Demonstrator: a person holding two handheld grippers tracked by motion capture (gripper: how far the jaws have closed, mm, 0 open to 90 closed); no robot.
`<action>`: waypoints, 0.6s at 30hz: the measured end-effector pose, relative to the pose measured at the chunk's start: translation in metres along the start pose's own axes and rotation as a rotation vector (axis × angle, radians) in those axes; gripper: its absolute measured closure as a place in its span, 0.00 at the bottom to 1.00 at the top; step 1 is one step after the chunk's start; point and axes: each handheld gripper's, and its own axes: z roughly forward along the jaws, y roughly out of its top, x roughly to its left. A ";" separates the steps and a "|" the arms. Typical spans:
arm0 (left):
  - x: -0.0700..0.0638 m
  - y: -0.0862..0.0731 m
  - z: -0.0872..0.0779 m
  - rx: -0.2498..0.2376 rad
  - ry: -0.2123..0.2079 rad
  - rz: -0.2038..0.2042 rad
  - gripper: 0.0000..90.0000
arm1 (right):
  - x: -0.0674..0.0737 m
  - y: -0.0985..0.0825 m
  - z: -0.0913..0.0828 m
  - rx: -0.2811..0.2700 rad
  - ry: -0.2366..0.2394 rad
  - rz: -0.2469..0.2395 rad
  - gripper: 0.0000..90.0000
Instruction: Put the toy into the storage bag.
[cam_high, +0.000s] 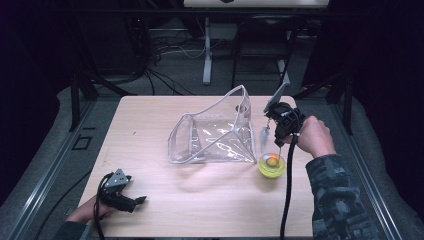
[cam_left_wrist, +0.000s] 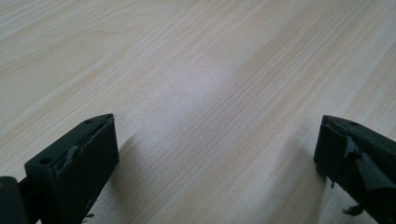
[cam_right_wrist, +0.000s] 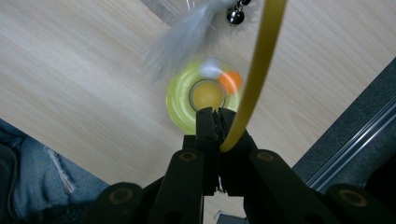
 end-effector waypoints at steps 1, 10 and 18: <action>0.000 0.000 0.000 0.003 -0.002 0.000 0.00 | 0.000 0.000 -0.002 -0.001 0.003 0.002 0.97; 0.000 0.000 0.000 0.003 -0.002 0.000 0.00 | -0.003 0.001 -0.016 -0.013 0.005 0.002 0.97; 0.000 0.000 0.000 0.005 -0.003 0.000 0.00 | -0.006 0.004 -0.030 -0.018 -0.007 0.000 0.97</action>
